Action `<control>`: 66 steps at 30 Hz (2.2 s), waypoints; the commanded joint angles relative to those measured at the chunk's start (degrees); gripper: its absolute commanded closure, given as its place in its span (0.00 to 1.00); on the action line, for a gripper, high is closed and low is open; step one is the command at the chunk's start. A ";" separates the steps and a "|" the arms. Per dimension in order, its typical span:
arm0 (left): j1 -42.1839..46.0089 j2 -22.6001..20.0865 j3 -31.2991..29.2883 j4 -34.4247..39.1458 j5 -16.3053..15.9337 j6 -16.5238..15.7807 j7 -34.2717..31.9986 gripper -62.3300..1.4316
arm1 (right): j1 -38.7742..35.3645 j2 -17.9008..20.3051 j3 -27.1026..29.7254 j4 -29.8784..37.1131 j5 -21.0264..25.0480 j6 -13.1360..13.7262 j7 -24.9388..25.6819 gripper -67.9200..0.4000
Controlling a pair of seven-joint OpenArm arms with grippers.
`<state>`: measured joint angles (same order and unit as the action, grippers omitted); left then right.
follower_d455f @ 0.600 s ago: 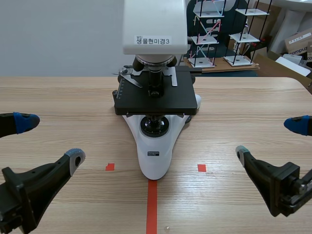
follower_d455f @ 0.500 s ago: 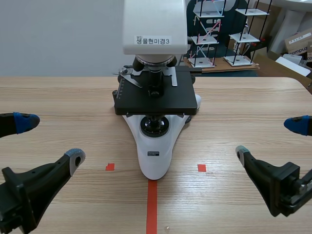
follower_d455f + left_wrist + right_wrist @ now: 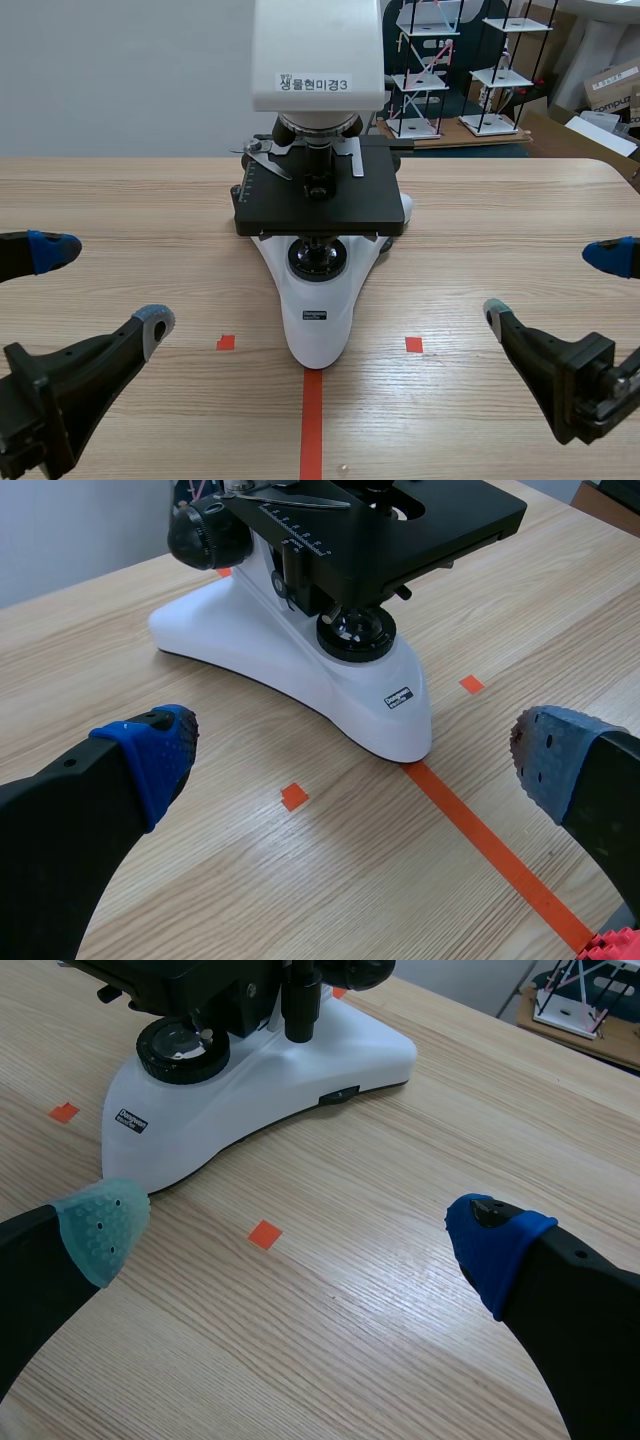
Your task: Point at the coarse focus knob
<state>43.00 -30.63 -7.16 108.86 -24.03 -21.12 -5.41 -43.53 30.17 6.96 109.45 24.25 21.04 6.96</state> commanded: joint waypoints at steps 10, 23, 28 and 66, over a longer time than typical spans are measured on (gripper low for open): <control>-0.02 0.13 0.07 1.33 -0.39 -0.04 -0.79 0.00 | 0.50 0.63 0.11 0.76 0.24 0.00 1.60 0.00; -0.02 0.13 0.07 1.33 -0.39 -0.04 -0.79 0.00 | 0.50 4.57 2.43 0.76 0.28 -0.42 3.69 0.23; -0.02 0.13 0.07 1.33 -0.39 -0.04 -0.79 0.00 | 0.50 10.51 5.09 0.76 1.97 -0.42 3.89 0.65; -0.02 0.13 0.07 1.33 -0.39 -0.04 -0.79 0.00 | 6.93 55.60 8.87 -11.98 22.40 -7.80 24.74 0.97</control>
<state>42.98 -30.63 -7.16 108.86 -24.08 -21.12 -5.43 -37.34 88.07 15.62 97.62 46.52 13.30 31.59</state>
